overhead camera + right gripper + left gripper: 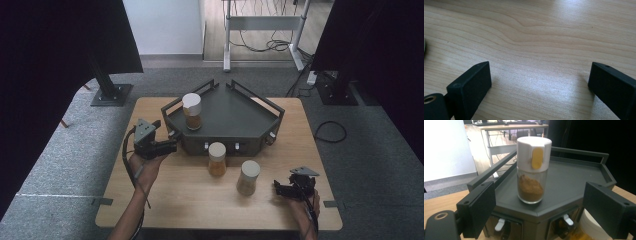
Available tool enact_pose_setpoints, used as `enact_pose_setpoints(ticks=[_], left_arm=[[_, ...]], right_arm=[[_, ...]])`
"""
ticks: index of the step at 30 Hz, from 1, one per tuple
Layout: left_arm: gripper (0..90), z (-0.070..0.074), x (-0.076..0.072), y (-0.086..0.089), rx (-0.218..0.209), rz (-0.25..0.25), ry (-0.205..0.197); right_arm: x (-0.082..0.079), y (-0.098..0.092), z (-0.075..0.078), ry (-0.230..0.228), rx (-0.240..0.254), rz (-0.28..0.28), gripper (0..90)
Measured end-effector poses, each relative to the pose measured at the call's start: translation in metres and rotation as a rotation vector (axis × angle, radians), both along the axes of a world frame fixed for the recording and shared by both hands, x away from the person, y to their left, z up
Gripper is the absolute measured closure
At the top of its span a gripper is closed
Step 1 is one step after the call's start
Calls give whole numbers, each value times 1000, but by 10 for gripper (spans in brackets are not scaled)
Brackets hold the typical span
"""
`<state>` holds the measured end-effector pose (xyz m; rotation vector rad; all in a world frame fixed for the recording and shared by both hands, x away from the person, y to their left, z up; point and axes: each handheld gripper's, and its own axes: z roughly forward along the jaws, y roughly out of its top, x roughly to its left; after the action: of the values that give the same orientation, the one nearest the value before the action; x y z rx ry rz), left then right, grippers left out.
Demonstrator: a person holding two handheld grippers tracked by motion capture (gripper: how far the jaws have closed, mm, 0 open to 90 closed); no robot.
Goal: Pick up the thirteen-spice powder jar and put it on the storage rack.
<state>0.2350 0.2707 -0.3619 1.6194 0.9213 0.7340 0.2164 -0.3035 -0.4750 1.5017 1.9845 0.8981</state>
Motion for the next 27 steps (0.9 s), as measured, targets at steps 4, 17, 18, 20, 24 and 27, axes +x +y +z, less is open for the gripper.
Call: enact_pose_setpoints(ticks=[4,17,18,20,24,27], left_arm=[[112,-5,-9,5,-2,0,3],[113,-22,-40,21,-4,14,18],[113,-23,-42,22,-5,14,20],[112,-25,-45,24,-2,17,24],[113,-31,-51,28,-1,23,30],[113,-35,-53,30,-4,24,41]], right_arm=[[0,0,0,0,-1,0,43],[-1,0,0,0,0,-2,43],[-1,0,0,0,0,-2,43],[-1,1,0,-1,-1,-2,43],[-1,1,0,0,0,-3,43],[-1,1,0,0,0,-3,43]])
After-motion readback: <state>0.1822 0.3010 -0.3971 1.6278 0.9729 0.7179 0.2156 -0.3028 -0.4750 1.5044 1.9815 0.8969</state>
